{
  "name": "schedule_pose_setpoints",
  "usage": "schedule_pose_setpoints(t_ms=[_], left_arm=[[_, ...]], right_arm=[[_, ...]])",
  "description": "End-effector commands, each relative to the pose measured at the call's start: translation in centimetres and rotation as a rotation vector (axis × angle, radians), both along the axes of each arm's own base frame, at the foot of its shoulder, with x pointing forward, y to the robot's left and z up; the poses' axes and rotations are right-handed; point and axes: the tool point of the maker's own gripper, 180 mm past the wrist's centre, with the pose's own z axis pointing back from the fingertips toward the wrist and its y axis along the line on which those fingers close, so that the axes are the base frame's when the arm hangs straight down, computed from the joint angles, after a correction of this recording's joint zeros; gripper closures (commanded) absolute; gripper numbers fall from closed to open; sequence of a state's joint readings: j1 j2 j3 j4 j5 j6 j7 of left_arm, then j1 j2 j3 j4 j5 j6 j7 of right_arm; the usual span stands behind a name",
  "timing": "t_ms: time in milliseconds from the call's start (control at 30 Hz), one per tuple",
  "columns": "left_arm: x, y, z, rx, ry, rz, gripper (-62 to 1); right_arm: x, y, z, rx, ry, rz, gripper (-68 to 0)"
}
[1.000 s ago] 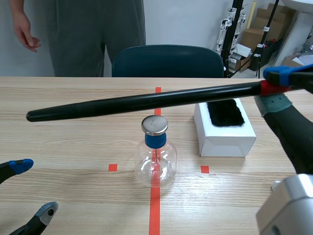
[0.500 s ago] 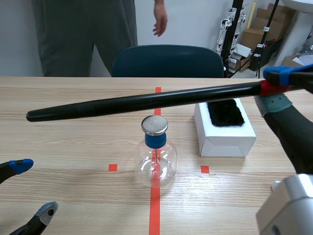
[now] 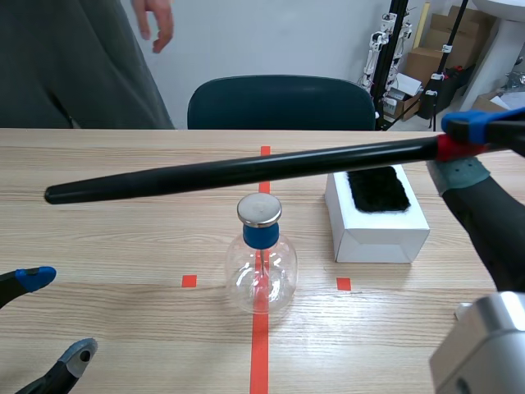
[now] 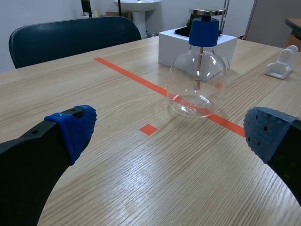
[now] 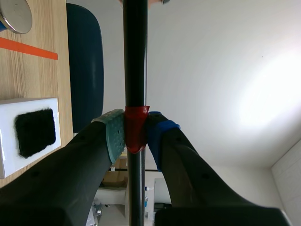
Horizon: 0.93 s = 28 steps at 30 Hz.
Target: Do the electroscope experiment. move the rod toward and away from the electroscope
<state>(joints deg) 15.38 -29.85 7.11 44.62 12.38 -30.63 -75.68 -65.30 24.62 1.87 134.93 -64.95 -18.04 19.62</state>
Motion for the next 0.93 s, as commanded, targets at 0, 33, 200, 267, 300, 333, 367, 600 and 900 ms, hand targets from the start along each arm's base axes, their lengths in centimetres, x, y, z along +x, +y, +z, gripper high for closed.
schedule_pose_setpoints(t_ms=[0, 33, 200, 267, 300, 333, 367, 600, 900], left_arm=[[0.29, 0.11, 0.75, -0.016, -0.025, 0.0, -62.3], [0.29, 0.11, 0.75, -0.016, -0.025, 0.0, -62.3], [0.29, 0.11, 0.75, -0.016, -0.025, 0.0, -62.3], [0.29, 0.11, 0.75, -0.016, -0.025, 0.0, -62.3], [0.29, 0.11, 0.75, -0.016, -0.025, 0.0, -62.3], [0.29, 0.11, 0.75, -0.016, -0.025, 0.0, -62.3], [0.29, 0.11, 0.75, -0.016, -0.025, 0.0, -62.3], [0.29, 0.11, 0.75, -0.016, -0.025, 0.0, -62.3], [0.29, 0.11, 0.75, -0.016, -0.025, 0.0, -62.3]], right_arm=[[0.2, -0.07, 0.63, 0.007, -0.026, 0.0, -7.7], [0.2, -0.07, 0.63, 0.007, -0.026, 0.0, -7.7], [0.2, -0.07, 0.63, 0.007, -0.026, 0.0, -7.7], [0.2, -0.07, 0.63, 0.007, -0.026, 0.0, -7.7], [0.2, -0.07, 0.63, 0.007, -0.026, 0.0, -7.7], [0.2, -0.07, 0.63, 0.007, -0.026, 0.0, -7.7], [0.2, -0.07, 0.63, 0.007, -0.026, 0.0, -7.7], [0.2, -0.06, 0.63, 0.007, -0.026, 0.0, -7.7], [0.31, -0.24, 0.62, 0.007, -0.026, -0.012, -7.7]])
